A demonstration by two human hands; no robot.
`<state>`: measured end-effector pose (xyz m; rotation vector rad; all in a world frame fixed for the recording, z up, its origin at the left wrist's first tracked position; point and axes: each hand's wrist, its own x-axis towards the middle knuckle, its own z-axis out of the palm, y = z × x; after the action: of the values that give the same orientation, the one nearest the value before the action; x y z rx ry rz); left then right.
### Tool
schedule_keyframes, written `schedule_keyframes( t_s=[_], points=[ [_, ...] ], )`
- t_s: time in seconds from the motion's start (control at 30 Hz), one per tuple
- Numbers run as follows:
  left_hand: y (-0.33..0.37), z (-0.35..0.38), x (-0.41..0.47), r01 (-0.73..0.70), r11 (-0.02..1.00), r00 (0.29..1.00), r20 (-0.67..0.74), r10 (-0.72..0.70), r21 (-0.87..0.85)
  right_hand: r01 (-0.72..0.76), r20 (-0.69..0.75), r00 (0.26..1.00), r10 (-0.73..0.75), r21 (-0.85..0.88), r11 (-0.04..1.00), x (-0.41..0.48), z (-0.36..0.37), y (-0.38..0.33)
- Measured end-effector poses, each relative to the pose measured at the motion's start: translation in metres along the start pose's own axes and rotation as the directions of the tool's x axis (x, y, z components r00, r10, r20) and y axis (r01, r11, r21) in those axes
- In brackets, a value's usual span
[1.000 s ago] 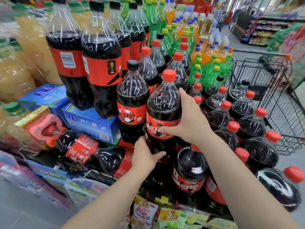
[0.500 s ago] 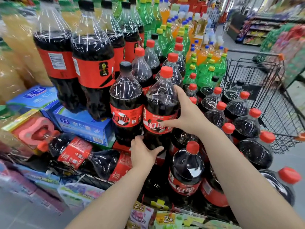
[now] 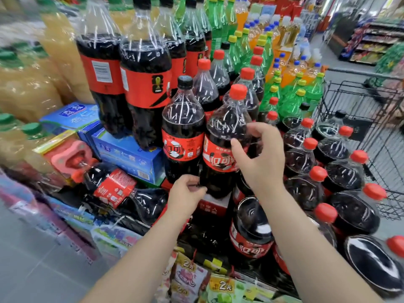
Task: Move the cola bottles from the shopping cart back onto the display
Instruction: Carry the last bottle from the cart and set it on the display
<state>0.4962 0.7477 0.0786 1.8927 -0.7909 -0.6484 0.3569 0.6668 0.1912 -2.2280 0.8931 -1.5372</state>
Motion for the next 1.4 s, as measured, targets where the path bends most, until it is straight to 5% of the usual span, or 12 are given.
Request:
schedule_keyframes(
  t_s=[0.2, 0.3, 0.4, 0.6, 0.9, 1.1, 1.4],
  points=[
    [-0.018, -0.051, -0.031, -0.098, 0.987, 0.905, -0.424, 0.034, -0.13, 0.223, 0.096, 0.964, -0.247, 0.216, 0.951, -0.039, 0.042, -0.031],
    [-0.036, -0.076, -0.04, -0.019, 0.99, 0.874, -0.483, -0.051, -0.139, 0.081, 0.253, 0.956, -0.151, 0.266, 0.961, -0.06, 0.069, -0.042],
    [-0.063, -0.098, -0.037, 0.05, 0.979, 0.858, -0.493, -0.144, -0.199, -0.131, 0.524, 0.851, 0.022, 0.172, 0.976, -0.082, 0.1, -0.042],
    [-0.09, -0.134, -0.007, 0.223, 0.945, 0.932, -0.232, -0.279, -0.24, -0.14, 0.715, 0.665, 0.216, -0.164, 0.976, -0.113, 0.155, -0.047],
    [-0.11, -0.151, 0.038, 0.326, 0.92, 0.933, 0.234, -0.275, -0.218, -0.232, 0.595, 0.529, 0.605, -0.585, 0.777, -0.14, 0.186, -0.068],
    [-0.103, -0.149, 0.033, 0.145, 0.981, 0.978, 0.171, -0.123, -0.125, -0.236, 0.577, 0.599, 0.555, -0.535, 0.811, -0.13, 0.171, -0.07],
    [-0.001, -0.133, 0.011, -0.289, 0.946, 0.942, 0.222, 0.253, 0.147, -0.537, 0.45, 0.635, 0.628, -0.328, 0.777, -0.108, 0.091, -0.063]
  ],
)
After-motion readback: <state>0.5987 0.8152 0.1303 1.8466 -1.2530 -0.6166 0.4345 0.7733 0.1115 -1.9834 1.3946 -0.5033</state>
